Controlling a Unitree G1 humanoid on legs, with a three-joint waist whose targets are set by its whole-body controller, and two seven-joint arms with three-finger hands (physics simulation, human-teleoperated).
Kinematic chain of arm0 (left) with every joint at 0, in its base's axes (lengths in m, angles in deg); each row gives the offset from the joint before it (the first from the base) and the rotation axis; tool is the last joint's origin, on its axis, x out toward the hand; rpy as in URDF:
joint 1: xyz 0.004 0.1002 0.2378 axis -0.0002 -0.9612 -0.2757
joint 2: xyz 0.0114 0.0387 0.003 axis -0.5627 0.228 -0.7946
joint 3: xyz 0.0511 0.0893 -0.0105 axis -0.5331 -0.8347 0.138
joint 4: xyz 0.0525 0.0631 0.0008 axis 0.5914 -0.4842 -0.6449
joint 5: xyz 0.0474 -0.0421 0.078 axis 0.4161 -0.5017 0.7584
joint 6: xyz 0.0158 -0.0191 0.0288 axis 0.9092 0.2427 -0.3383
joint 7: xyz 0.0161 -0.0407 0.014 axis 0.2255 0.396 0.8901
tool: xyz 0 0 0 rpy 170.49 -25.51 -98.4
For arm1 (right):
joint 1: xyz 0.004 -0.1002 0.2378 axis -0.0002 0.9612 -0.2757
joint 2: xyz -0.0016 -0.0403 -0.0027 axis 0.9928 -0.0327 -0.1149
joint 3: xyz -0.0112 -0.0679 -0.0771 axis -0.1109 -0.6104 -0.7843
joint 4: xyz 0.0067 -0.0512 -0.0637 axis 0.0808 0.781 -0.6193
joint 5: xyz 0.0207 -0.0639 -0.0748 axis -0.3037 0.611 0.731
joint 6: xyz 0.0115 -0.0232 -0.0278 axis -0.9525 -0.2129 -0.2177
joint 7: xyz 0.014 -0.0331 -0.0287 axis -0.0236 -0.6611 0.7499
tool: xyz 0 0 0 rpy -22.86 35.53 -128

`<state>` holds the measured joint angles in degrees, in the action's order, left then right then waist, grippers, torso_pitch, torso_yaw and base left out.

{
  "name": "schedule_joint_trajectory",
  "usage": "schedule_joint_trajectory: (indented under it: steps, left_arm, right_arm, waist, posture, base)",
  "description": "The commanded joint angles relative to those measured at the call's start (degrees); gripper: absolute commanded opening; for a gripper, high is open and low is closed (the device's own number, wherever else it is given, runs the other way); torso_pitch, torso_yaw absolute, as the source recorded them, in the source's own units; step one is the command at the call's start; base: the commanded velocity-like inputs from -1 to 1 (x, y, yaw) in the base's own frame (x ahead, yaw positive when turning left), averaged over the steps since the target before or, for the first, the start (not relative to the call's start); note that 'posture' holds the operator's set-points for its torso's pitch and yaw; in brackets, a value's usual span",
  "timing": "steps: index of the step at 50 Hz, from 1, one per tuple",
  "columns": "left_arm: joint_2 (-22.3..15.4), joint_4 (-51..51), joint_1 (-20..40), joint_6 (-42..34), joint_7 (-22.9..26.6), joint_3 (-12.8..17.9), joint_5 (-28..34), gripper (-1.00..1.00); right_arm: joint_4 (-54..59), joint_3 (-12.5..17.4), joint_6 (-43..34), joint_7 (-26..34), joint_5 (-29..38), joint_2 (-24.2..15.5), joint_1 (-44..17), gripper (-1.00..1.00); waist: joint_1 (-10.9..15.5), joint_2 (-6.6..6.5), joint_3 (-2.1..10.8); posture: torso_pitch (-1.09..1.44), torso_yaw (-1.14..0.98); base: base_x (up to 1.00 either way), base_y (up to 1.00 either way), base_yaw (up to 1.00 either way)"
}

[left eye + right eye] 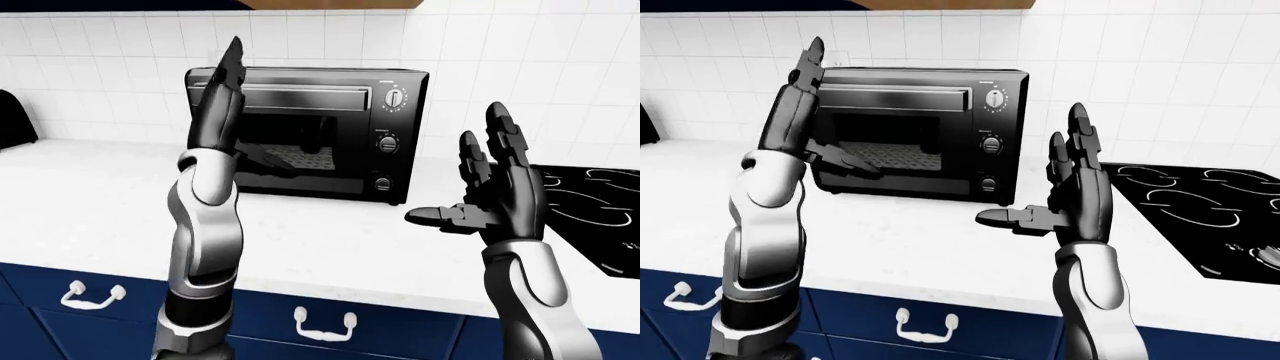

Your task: Open the toaster oven door.

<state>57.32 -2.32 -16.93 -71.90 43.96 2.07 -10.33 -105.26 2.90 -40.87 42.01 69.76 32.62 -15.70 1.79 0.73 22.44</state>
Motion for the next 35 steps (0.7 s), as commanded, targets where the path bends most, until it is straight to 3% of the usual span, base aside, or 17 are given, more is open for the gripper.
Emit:
schedule_joint_trajectory:
  steps: [1, 8, 12, 18, 35]
  left_arm:
    - [0.3, 0.6, 2.1, 5.4, 0.2, 0.5, 5.5, 1.00]
    - [0.9, -7.6, 4.2, 16.9, -0.9, -0.8, 22.5, 1.00]
    - [2.5, -10.7, 5.0, 22.0, -0.4, -0.9, 27.1, 1.00]
    - [3.2, -17.3, 7.6, 26.9, 1.5, -0.7, 26.8, 1.00]
    - [3.3, -30.5, 11.9, 31.3, 4.4, -1.4, 30.2, 1.00]
  right_arm:
    - [-1.2, 0.3, 1.6, 0.1, -0.1, -0.4, -1.5, 1.00]
    - [-1.4, 0.4, 2.2, 0.2, -0.4, -0.2, -0.8, 1.00]
    - [-1.4, 0.6, 2.5, 0.2, -0.6, -0.2, -0.5, 1.00]
    - [-1.0, 0.7, 3.1, -0.1, -0.7, -0.1, -0.4, 1.00]
    - [-1.9, 1.3, 2.1, -0.9, -2.2, -0.6, -1.1, 1.00]
  waist:
    - [0.0, 0.04, 0.09]
    - [-0.6, 0.34, 0.27]
    - [-0.9, 0.45, 0.34]
    - [-1.3, 0.50, 0.53]
    - [-2.1, 0.61, 0.81]
  posture:
    - [-0.65, 0.00]
    - [-0.65, 0.00]
    - [-0.65, 0.00]
    - [-0.65, 0.00]
    - [-0.65, 0.00]
  base:
    - [0.00, 0.00, 0.00]
    - [0.00, 0.00, 0.00]
    - [0.00, 0.00, 0.00]
    - [0.00, 0.00, 0.00]
    - [0.00, 0.00, 0.00]
